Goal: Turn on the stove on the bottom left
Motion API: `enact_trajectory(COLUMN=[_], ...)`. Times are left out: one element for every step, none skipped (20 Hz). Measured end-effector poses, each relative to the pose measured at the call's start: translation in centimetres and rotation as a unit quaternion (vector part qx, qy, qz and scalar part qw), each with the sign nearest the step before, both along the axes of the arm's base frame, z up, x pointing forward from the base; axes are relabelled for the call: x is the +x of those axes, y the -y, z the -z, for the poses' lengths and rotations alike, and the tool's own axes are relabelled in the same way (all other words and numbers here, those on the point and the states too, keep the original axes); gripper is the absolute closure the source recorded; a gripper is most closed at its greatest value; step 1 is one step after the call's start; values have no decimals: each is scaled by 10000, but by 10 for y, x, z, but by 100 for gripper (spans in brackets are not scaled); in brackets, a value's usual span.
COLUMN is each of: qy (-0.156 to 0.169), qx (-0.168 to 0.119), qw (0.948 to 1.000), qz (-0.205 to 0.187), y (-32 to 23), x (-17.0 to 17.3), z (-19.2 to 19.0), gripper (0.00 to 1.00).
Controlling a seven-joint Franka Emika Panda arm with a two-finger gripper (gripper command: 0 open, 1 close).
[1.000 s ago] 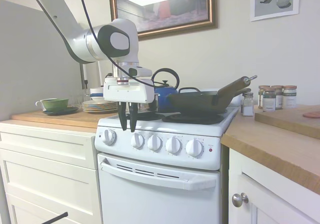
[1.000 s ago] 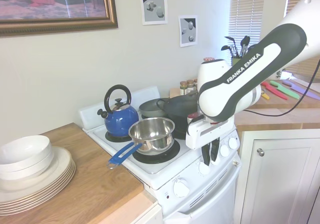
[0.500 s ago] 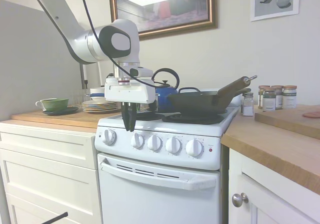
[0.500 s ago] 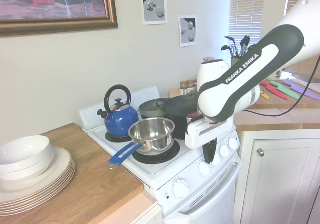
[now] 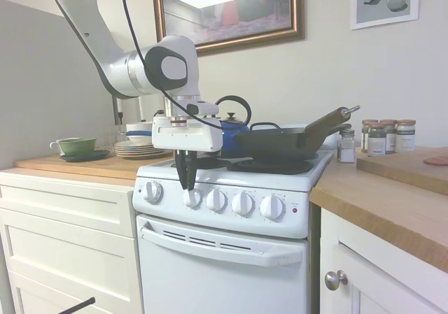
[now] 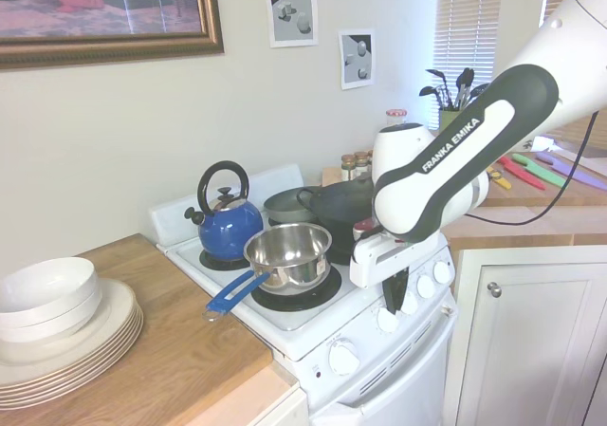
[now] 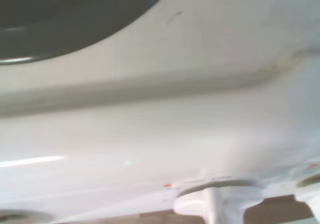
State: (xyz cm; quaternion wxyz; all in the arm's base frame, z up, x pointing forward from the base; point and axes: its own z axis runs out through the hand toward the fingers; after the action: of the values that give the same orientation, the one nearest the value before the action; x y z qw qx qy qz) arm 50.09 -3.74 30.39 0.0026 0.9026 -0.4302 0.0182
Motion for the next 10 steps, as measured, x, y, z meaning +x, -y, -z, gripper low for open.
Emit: enact_trajectory(qy=[14, 38, 56, 70, 82, 93, 98, 92, 76, 54], qx=[-9, -19, -29, -38, -46, -49, -51, -51, -50, -49], qw=[10000, 10000, 10000, 10000, 10000, 9999, 9999, 9999, 10000, 10000], qz=[5, 11, 18, 23, 23, 22, 20, 17, 12, 10], y=[1, 3, 4, 6, 7, 7, 7, 6, 6, 5], x=[1, 2, 3, 4, 6, 7, 8, 9, 9, 9], z=[-1, -2, -3, -4, -5, -5, -5, -5, -3, 0], gripper=[100, 100, 100, 100, 100, 100, 100, 100, 100, 100])
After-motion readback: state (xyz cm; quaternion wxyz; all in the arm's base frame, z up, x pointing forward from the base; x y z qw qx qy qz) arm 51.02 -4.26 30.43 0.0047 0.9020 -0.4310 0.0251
